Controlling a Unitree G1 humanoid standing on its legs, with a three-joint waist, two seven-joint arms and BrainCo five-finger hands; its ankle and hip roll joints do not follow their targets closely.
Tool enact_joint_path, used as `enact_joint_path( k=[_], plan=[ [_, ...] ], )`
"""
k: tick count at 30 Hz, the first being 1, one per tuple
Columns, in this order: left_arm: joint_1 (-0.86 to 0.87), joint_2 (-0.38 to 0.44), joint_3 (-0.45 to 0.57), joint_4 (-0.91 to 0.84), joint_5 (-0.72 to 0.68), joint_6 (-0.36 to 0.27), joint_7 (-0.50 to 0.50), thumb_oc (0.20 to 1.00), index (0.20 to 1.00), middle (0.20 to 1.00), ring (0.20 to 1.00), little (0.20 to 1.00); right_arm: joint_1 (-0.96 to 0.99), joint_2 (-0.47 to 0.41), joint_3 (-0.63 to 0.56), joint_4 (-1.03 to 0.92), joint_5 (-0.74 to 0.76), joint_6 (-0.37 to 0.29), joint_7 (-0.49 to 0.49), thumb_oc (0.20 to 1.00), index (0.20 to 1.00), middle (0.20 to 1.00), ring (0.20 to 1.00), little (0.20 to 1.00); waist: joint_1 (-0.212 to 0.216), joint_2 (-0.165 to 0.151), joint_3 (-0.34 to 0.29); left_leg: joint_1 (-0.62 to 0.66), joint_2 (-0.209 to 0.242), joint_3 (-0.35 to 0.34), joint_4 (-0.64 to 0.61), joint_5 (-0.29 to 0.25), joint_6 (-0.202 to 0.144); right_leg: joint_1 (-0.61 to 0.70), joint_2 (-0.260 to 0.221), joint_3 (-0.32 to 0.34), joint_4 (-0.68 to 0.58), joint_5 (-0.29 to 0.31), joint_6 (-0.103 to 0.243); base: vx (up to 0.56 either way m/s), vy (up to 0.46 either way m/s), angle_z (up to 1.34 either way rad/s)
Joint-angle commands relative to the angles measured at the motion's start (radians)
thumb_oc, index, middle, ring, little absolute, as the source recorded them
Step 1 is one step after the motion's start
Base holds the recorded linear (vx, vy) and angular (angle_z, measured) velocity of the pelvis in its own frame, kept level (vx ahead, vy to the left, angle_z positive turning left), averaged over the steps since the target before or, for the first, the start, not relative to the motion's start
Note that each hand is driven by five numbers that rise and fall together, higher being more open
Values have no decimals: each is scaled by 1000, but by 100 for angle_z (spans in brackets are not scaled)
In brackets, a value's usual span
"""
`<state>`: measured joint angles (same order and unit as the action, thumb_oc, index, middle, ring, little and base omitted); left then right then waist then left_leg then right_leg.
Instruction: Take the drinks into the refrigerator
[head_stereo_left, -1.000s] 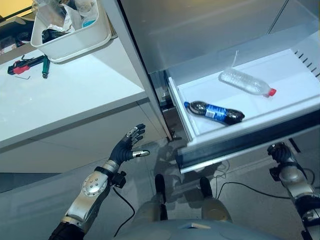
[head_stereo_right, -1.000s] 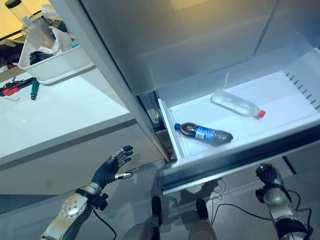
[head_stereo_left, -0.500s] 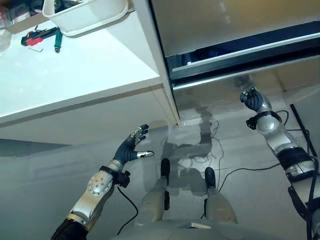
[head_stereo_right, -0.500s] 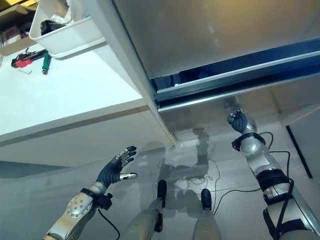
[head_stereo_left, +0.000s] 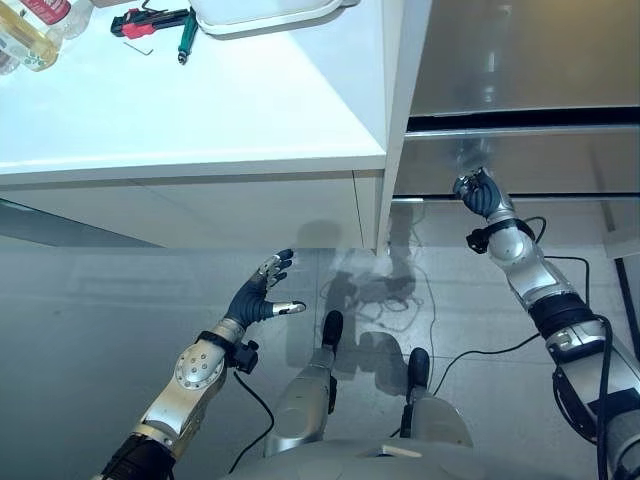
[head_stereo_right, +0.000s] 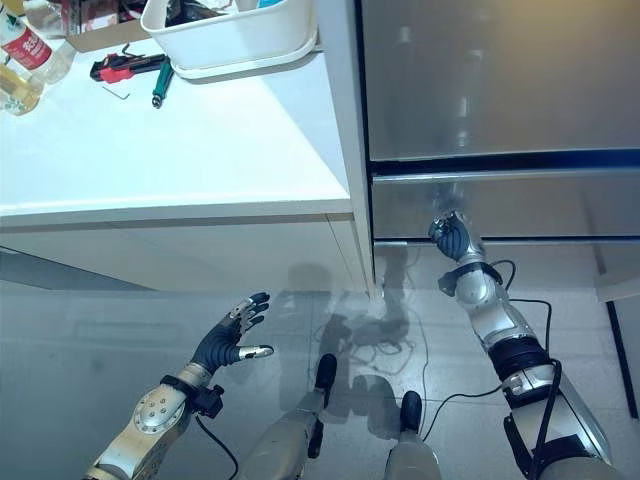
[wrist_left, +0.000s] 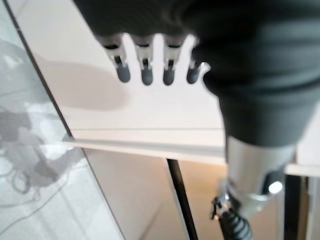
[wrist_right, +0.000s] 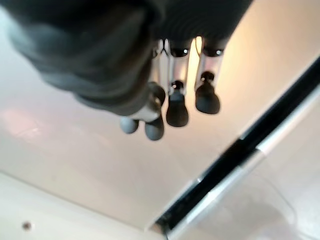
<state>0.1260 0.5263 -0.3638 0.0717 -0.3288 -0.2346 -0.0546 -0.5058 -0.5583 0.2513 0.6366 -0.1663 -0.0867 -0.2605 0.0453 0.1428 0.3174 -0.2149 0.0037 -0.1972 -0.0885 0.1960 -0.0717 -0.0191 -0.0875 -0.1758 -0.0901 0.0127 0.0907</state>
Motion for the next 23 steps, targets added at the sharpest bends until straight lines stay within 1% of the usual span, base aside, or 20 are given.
enact_joint_path(
  k=[1, 2, 3, 4, 5, 7, 8, 10, 12, 13, 14, 15, 16, 18, 19, 20, 21, 22, 23],
  plan=[
    [-14, -21, 42, 14, -2, -45, 19, 1000, 1000, 1000, 1000, 1000, 58, 12, -30, 17, 40, -52, -38, 592, 592, 592, 592, 592, -5, -68, -69, 78, -64, 48, 1, -125, 67, -130, -25, 34, 103, 20, -9, 0, 0, 0],
    [-14, -21, 40, 16, -2, -46, 19, 1000, 1000, 1000, 1000, 1000, 60, 13, -31, 16, 41, -53, -39, 856, 856, 856, 856, 856, -4, -68, -70, 79, -64, 48, 1, -126, 67, -129, -25, 34, 103, 19, -9, 0, 0, 0],
    [-14, -45, 53, 72, -7, -39, 20, 1000, 1000, 1000, 1000, 1000, 120, 29, -35, 40, 51, -56, -17, 1000, 1000, 1000, 1000, 1000, -10, -74, -76, 87, -62, 46, 1, -128, 67, -121, -24, 32, 105, 13, -10, 0, 0, 0],
    [-15, -45, 52, 72, -7, -39, 20, 1000, 1000, 1000, 1000, 1000, 121, 29, -35, 39, 51, -56, -17, 1000, 1000, 1000, 1000, 1000, -10, -74, -76, 87, -62, 46, 1, -128, 67, -121, -24, 32, 105, 13, -10, 45, -25, 0],
    [-25, -99, 63, 200, -1, -23, 22, 1000, 1000, 1000, 1000, 1000, 205, 87, -48, 153, 131, -63, 18, 1000, 1000, 1000, 1000, 1000, -21, -82, -79, 104, -57, 43, 1, -135, 66, -106, -21, 29, 110, 1, -12, 48, -26, 1],
    [-48, -156, 83, 357, 41, -7, 42, 1000, 1000, 1000, 1000, 1000, 261, 142, -62, 265, 197, -68, 50, 1000, 1000, 1000, 1000, 1000, -29, -90, -86, 113, -55, 44, 1, -136, 65, -96, -19, 25, 110, -3, -13, 51, -32, 3],
    [-73, -191, 96, 460, 75, 7, 58, 1000, 1000, 1000, 1000, 1000, 288, 181, -77, 350, 239, -67, 63, 1000, 1000, 1000, 1000, 1000, -35, -93, -92, 119, -53, 43, 1, -138, 64, -87, -17, 24, 108, -6, -14, 41, -17, 5],
    [-107, -230, 122, 580, 106, 15, 84, 1000, 1000, 1000, 1000, 1000, 315, 229, -99, 455, 278, -58, 79, 1000, 1000, 1000, 1000, 1000, -42, -97, -106, 124, -51, 43, 1, -138, 63, -79, -17, 20, 103, -5, -15, 51, -15, 3],
    [-150, -270, 143, 745, 138, 33, 105, 1000, 1000, 1000, 1000, 1000, 343, 270, -126, 578, 311, -42, 96, 1000, 1000, 1000, 1000, 1000, -49, -101, -119, 142, -46, 48, 1, -147, 62, -57, -13, 17, 100, -14, -17, 66, -20, 1],
    [-151, -270, 144, 746, 138, 32, 105, 1000, 1000, 1000, 1000, 1000, 342, 270, -126, 579, 312, -43, 96, 1000, 1000, 1000, 1000, 1000, -50, -101, -120, 139, -47, 47, 1, -145, 62, -60, -14, 17, 99, -11, -16, 99, -17, -3],
    [-181, -305, 158, 893, 150, 47, 111, 1000, 1000, 1000, 1000, 1000, 368, 289, -162, 666, 345, -27, 110, 1000, 1000, 1000, 1000, 1000, -58, -105, -143, 151, -44, 51, 1, -152, 61, -40, -12, 15, 85, -13, -16, 105, -13, -2],
    [-191, -319, 182, 968, 139, 59, 107, 1000, 1000, 1000, 1000, 1000, 385, 296, -190, 703, 367, -20, 121, 1000, 1000, 1000, 1000, 1000, -64, -108, -157, 158, -42, 55, 1, -157, 60, -31, -11, 15, 77, -13, -15, 113, -17, -3],
    [-192, -319, 182, 971, 138, 58, 107, 1000, 1000, 1000, 1000, 1000, 384, 295, -190, 704, 367, -20, 121, 1000, 1000, 1000, 1000, 1000, -63, -107, -156, 159, -42, 55, 1, -157, 60, -29, -11, 15, 76, -13, -15, 88, -16, 1],
    [-204, -334, 198, 1065, 159, 69, 110, 1000, 1000, 1000, 1000, 1000, 405, 303, -200, 749, 358, -8, 124, 1000, 1000, 1000, 1000, 1000, -70, -113, -181, 171, -39, 63, 1, -166, 58, -11, -8, 18, 57, -12, -13, 115, -18, -2],
    [-206, -352, 237, 1142, 129, 92, 105, 1000, 1000, 1000, 1000, 1000, 424, 313, -193, 762, 338, 0, 126, 1000, 1000, 1000, 1000, 1000, -75, -118, -205, 182, -36, 70, 1, -173, 56, 5, -6, 22, 40, -10, -13, 109, -19, -7],
    [-207, -352, 238, 1144, 129, 91, 105, 1000, 1000, 1000, 1000, 1000, 424, 313, -193, 762, 338, 0, 126, 1000, 1000, 1000, 1000, 1000, -75, -118, -205, 183, -36, 70, 1, -174, 56, 7, -6, 22, 38, -10, -13, 143, -35, -8],
    [-205, -360, 249, 1200, 176, 113, 107, 1000, 1000, 1000, 1000, 1000, 440, 318, -182, 775, 304, 11, 123, 1000, 1000, 1000, 1000, 1000, -81, -125, -227, 194, -34, 81, 1, -182, 55, 21, -4, 28, 25, -8, -12, 69, -17, -5],
    [-205, -360, 249, 1200, 176, 113, 107, 1000, 1000, 1000, 1000, 1000, 440, 318, -182, 775, 304, 11, 123, 1000, 1000, 1000, 1000, 1000, -81, -125, -227, 194, -34, 81, 1, -182, 55, 21, -4, 29, 25, -8, -12, 123, -28, -9],
    [-194, -368, 281, 1242, 167, 131, 101, 1000, 1000, 1000, 1000, 1000, 452, 322, -179, 772, 294, 15, 130, 1000, 1000, 1000, 1000, 1000, -81, -132, -246, 205, -31, 91, 1, -190, 55, 33, -4, 34, 17, -7, -10, 83, -17, -11]
  ],
)
